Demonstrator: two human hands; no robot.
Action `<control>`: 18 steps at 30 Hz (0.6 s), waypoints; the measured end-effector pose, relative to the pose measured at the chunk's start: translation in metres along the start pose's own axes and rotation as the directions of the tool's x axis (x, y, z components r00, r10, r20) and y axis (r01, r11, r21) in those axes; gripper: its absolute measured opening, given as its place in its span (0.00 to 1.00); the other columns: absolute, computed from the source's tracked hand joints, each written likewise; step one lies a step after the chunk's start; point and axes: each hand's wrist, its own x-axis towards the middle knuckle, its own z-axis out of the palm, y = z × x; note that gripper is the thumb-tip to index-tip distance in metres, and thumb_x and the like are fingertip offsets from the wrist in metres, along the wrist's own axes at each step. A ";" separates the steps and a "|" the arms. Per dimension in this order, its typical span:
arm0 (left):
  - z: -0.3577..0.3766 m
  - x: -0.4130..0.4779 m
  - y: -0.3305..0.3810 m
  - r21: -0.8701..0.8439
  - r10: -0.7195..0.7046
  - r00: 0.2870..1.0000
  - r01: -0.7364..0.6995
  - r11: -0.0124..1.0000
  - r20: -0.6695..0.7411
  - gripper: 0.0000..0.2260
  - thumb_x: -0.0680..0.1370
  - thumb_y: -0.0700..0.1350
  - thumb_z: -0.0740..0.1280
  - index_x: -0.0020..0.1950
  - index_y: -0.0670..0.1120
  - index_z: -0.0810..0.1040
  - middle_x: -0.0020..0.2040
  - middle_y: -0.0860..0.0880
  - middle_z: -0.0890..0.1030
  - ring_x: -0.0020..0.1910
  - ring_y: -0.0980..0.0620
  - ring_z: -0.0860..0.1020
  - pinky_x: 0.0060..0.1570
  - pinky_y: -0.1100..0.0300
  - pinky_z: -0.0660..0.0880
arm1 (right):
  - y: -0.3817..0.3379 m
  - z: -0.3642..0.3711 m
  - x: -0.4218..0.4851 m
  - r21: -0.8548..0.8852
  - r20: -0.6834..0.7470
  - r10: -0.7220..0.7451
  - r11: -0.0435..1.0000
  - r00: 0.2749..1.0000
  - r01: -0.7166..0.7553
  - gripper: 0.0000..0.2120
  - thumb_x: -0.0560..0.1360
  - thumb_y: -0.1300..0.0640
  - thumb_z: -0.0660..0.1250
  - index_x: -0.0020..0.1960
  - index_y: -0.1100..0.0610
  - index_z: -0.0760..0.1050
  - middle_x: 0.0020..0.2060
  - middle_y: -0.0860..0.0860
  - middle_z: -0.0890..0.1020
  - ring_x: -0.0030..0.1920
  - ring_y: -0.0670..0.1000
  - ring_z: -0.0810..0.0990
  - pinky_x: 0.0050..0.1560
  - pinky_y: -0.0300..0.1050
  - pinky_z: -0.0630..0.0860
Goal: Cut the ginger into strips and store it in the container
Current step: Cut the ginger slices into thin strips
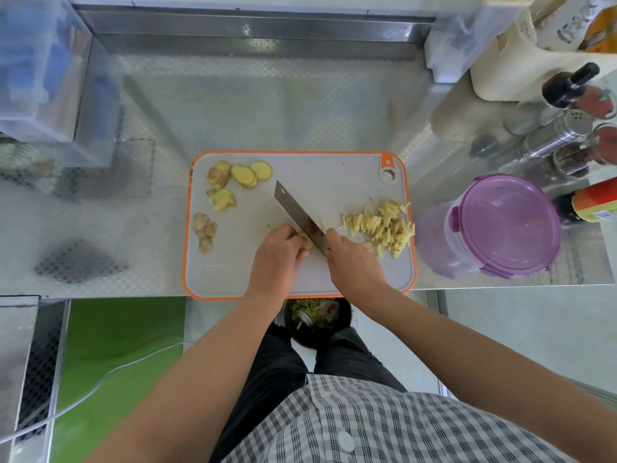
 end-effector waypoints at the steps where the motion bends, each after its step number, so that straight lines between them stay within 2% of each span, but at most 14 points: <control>1: 0.000 0.000 0.000 -0.001 0.000 1.000 0.000 1.000 -0.003 0.06 0.67 0.34 0.75 0.42 0.39 0.81 0.41 0.44 0.77 0.39 0.43 0.76 0.37 0.50 0.78 | 0.001 0.000 0.000 0.012 -0.006 -0.006 1.000 1.000 0.006 0.03 0.80 0.62 0.54 0.51 0.56 0.60 0.42 0.53 0.75 0.36 0.59 0.74 0.35 0.50 0.68; 6: -0.001 -0.001 0.001 0.006 0.008 1.000 -0.008 1.000 -0.013 0.09 0.66 0.34 0.77 0.43 0.40 0.81 0.41 0.45 0.78 0.38 0.43 0.77 0.36 0.51 0.78 | 0.003 -0.009 -0.008 0.058 -0.028 -0.011 0.998 1.000 0.012 0.04 0.80 0.62 0.54 0.54 0.57 0.62 0.40 0.53 0.74 0.37 0.59 0.75 0.35 0.51 0.71; 11: 0.000 0.000 0.001 0.001 0.010 1.000 -0.010 1.000 -0.019 0.11 0.65 0.33 0.77 0.44 0.41 0.82 0.41 0.44 0.79 0.38 0.42 0.77 0.36 0.50 0.78 | 0.001 -0.013 -0.009 0.024 0.016 -0.018 1.000 1.000 0.018 0.05 0.79 0.64 0.54 0.53 0.56 0.61 0.37 0.51 0.70 0.37 0.58 0.73 0.34 0.50 0.66; 18: 0.001 0.000 -0.001 -0.004 -0.001 1.000 0.001 1.000 -0.015 0.08 0.66 0.34 0.77 0.42 0.40 0.82 0.41 0.45 0.78 0.38 0.43 0.77 0.36 0.51 0.77 | -0.005 -0.001 -0.002 -0.003 0.018 0.020 1.000 1.000 -0.020 0.06 0.79 0.64 0.55 0.53 0.56 0.61 0.44 0.54 0.75 0.35 0.57 0.71 0.35 0.49 0.65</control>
